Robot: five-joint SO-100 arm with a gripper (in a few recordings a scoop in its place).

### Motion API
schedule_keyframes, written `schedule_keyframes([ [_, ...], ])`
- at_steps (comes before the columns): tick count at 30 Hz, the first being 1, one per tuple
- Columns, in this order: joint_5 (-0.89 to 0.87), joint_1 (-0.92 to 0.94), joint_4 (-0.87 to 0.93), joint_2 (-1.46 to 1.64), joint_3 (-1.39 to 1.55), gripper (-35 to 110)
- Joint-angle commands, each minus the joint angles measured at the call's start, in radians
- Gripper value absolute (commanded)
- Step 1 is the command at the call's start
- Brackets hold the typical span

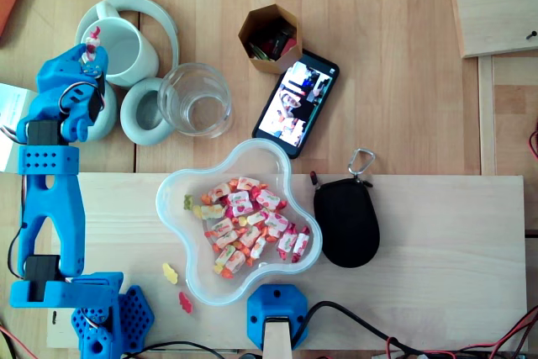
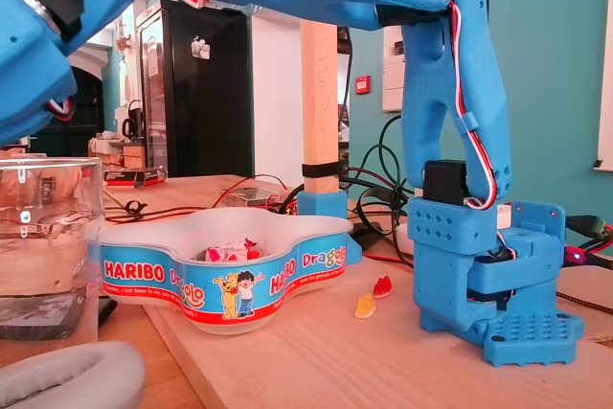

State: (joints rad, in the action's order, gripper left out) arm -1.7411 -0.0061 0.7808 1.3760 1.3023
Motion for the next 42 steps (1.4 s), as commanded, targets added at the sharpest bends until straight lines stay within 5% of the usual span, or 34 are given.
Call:
schedule_keyframes([
  [1, -0.005, -0.012, -0.009, 0.026, -0.017, -1],
  [20, -0.003, -0.014, -0.009, 0.025, -0.018, -1],
  [42, -0.003, -0.014, -0.009, 0.025, -0.017, 17],
])
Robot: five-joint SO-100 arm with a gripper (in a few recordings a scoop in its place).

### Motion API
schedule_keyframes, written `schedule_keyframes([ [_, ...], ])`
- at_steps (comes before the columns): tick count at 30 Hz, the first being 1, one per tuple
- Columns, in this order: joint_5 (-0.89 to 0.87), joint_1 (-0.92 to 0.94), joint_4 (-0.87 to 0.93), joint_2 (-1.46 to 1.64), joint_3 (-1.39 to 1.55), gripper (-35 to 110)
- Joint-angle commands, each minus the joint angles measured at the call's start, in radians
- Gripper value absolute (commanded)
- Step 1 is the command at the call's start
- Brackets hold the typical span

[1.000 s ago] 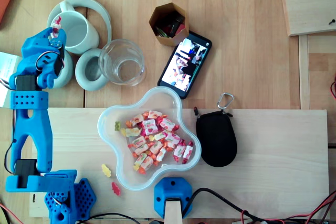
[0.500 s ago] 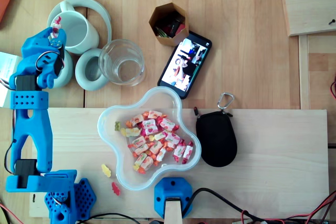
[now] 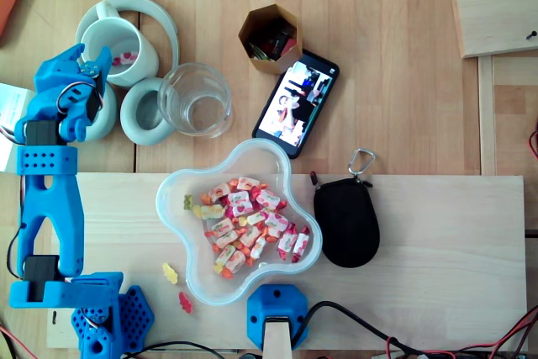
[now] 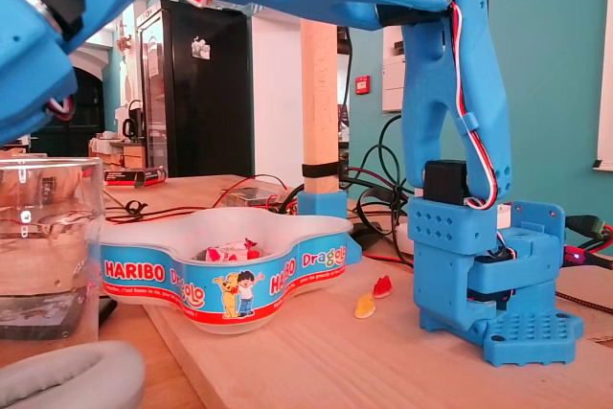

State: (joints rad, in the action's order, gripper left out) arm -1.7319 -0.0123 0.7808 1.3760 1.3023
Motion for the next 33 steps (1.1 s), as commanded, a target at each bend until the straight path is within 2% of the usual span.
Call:
schedule_keyframes([
  [1, -0.012, -0.008, -0.009, 0.025, -0.017, 17],
  [10, -0.014, -0.008, -0.009, 0.077, -0.023, 17],
  [20, 0.005, -0.095, 0.011, 0.408, 0.0, 17],
  [29, -0.012, -0.249, -0.002, 0.818, 0.129, 17],
  [33, 0.008, -0.262, 0.011, 0.989, 0.215, 17],
])
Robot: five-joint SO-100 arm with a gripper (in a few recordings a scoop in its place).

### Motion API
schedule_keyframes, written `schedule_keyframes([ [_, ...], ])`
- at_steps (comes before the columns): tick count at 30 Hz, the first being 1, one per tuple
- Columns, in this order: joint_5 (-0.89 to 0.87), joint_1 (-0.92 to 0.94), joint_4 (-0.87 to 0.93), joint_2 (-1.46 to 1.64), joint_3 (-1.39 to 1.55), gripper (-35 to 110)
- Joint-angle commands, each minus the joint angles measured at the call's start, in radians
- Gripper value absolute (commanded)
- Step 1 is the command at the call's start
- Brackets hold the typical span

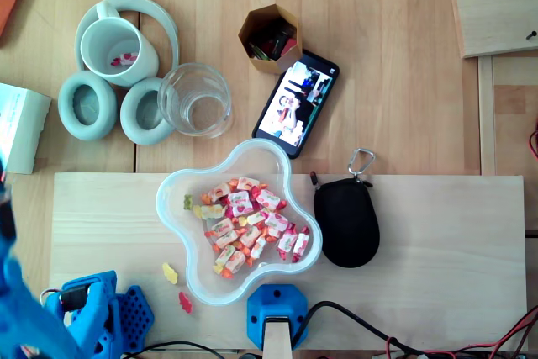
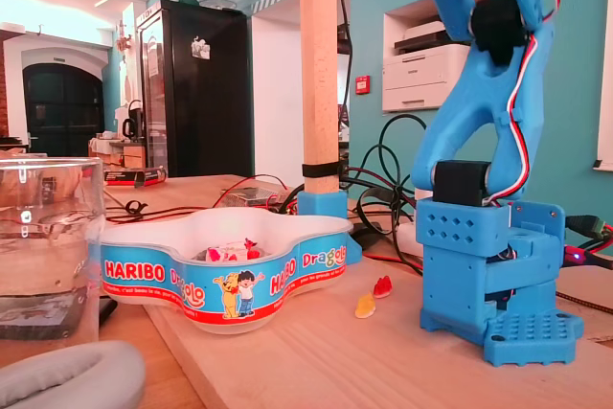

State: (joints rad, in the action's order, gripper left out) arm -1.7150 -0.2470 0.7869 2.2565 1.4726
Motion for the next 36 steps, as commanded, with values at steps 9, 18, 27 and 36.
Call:
schedule_keyframes([
  [9, 0.12, -0.028, -0.005, 0.715, 0.738, 17],
  [18, 0.856, 0.147, -0.193, 1.031, 1.267, 17],
  [27, 2.042, 0.094, -0.603, 1.065, 1.482, 17],
  [36, 2.25, -0.101, -0.626, 1.062, 1.522, 17],
])
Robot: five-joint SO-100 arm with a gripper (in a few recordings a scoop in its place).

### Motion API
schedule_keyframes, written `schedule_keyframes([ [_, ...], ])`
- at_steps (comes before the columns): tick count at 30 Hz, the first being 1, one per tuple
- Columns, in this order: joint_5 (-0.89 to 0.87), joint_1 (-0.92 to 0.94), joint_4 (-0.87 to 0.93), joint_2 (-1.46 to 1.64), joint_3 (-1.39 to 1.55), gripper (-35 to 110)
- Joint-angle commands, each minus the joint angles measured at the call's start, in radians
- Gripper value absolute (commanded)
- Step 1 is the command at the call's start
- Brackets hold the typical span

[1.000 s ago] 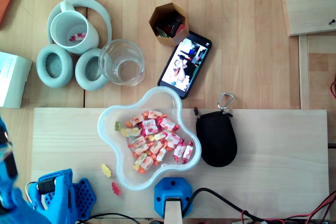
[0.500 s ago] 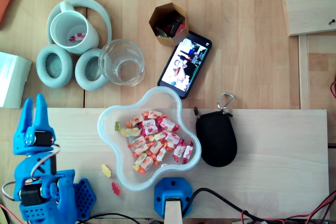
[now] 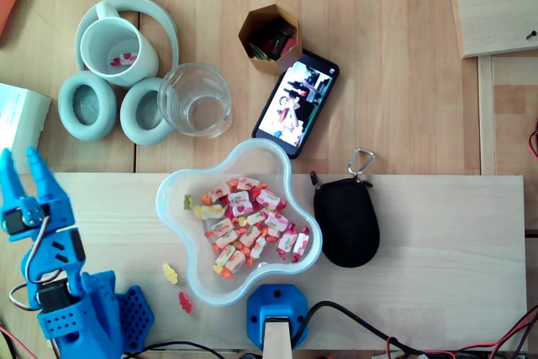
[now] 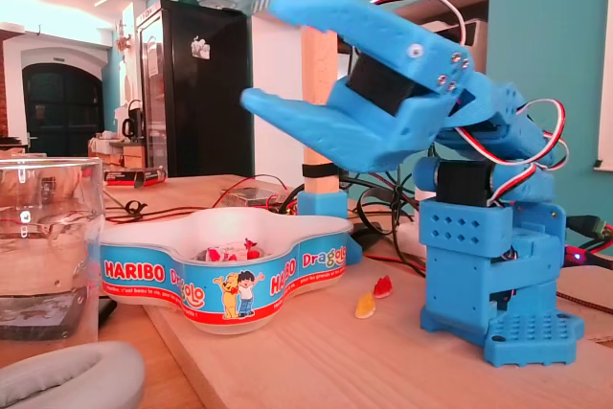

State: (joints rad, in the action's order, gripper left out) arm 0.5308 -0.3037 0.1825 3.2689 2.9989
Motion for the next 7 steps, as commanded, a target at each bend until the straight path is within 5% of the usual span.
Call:
schedule_keyframes([
  [1, -0.011, -0.043, -0.021, 0.049, -0.002, 17],
  [7, -0.103, 0.021, -0.028, 0.051, 0.012, 17],
])
